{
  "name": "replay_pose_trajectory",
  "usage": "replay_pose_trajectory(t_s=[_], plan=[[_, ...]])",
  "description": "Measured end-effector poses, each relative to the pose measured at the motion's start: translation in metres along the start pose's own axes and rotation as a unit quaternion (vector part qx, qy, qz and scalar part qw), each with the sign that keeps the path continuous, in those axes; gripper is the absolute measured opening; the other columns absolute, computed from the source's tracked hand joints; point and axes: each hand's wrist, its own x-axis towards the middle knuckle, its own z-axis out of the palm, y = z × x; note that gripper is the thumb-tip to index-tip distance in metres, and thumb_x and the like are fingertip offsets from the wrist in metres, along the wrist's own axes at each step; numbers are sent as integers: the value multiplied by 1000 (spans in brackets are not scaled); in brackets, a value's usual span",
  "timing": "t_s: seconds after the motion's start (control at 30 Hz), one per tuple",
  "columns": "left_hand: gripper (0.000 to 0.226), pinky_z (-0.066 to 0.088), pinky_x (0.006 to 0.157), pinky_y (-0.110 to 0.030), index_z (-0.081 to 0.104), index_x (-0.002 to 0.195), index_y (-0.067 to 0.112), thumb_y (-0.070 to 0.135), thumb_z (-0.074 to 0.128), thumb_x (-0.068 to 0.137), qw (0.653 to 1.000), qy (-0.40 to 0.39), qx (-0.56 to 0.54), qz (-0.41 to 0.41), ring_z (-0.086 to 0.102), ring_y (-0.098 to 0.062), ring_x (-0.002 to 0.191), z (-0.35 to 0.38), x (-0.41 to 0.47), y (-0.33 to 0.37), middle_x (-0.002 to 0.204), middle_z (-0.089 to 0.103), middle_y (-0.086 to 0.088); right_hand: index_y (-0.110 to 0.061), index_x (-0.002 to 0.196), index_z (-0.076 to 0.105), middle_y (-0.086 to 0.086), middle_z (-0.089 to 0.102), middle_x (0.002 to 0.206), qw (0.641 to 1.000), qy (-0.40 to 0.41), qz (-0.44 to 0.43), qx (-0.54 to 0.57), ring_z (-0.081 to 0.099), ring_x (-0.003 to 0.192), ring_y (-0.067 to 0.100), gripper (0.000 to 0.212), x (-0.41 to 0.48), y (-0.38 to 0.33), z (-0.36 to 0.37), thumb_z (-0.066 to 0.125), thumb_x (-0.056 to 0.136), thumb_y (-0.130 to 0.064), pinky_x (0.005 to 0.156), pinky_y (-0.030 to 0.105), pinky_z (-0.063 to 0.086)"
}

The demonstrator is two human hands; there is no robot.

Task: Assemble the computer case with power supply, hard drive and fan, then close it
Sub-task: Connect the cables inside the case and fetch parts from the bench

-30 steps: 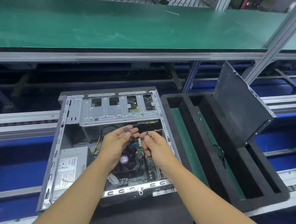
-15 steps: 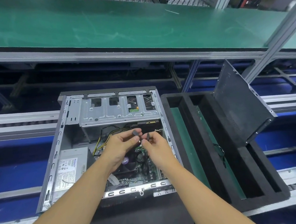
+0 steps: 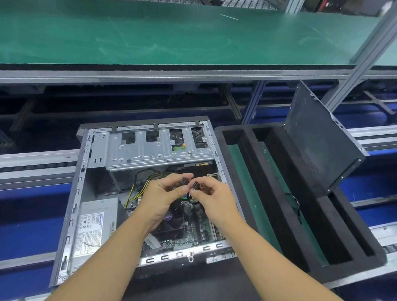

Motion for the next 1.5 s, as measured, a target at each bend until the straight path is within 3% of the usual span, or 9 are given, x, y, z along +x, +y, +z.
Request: replay_pose_trajectory(t_s=[0.3, 0.4, 0.5, 0.67, 0.77, 0.93, 1.07, 1.27, 1.5], plan=[[33, 53, 88, -22, 78, 107, 26, 23, 78, 74, 999, 17, -22, -23, 68, -13, 104, -2, 1, 0, 109, 75, -5, -23, 104, 74, -4, 71, 90, 1000, -9, -2, -3, 60, 79, 5, 18, -1, -1, 2, 65, 98, -9, 74, 25, 53], [31, 55, 72, -24, 79, 102, 25, 24, 79, 71, 995, 70, -46, -60, 69, -16, 89, -3, 2, 1, 103, 76, -9, -23, 118, 68, -13, 65, 73, 999, -39, 28, -8, 50, 56, -3, 24, 0, -1, 4, 49, 106, -14, 55, 12, 42], [29, 55, 64, -24, 80, 95, 23, 24, 82, 66, 993, 97, -24, -61, 66, -18, 82, -1, 3, 2, 97, 76, -11, -26, 111, 67, -12, 61, 68, 997, -43, 40, -47, 45, 54, 1, 26, 1, 2, 4, 42, 108, -18, 55, 16, 40], [29, 56, 79, -36, 80, 98, 21, 23, 81, 69, 992, 106, -13, -72, 67, -20, 89, 0, 2, 2, 101, 76, -11, -25, 121, 65, -12, 58, 72, 996, -39, 49, -68, 47, 61, 6, 24, 2, 5, 5, 44, 108, -24, 56, 16, 40], [23, 54, 81, -22, 77, 107, 25, 15, 74, 86, 989, 121, 43, -80, 66, -7, 95, -2, 4, -3, 106, 76, 5, -13, 118, 67, -6, 54, 75, 992, -21, 120, -36, 45, 63, 10, 33, 5, 6, 6, 41, 107, -29, 58, 20, 38], [21, 52, 75, -16, 71, 106, 18, 4, 59, 97, 984, 130, 27, -117, 65, -13, 91, 1, 7, -9, 105, 73, -4, -19, 109, 66, -5, 57, 74, 978, -23, 182, 94, 48, 56, 7, 29, 6, 7, 6, 37, 109, -16, 57, 21, 43], [20, 53, 76, -17, 67, 108, 10, 1, 50, 101, 982, 148, 24, -117, 66, -13, 84, -1, 8, -12, 92, 71, -4, -7, 106, 63, 3, 61, 80, 971, 22, 177, 162, 58, 56, 9, 20, 12, 4, 16, 43, 109, -11, 55, 24, 52], [19, 52, 72, -18, 65, 108, 9, 5, 46, 103, 975, 162, 24, -150, 66, -13, 81, -2, 9, -16, 90, 70, -5, -17, 96, 64, 1, 60, 76, 973, 124, 150, 123, 50, 48, 6, 18, 27, 4, 28, 51, 107, -16, 49, 23, 47], [23, 51, 81, -23, 60, 117, 7, 5, 40, 105, 979, 137, 36, -146, 68, -16, 84, 1, 8, -13, 90, 63, -6, -15, 104, 71, -5, 62, 78, 979, 147, 135, 36, 52, 64, 8, 23, 39, 13, 33, 48, 105, -19, 64, 25, 42]])
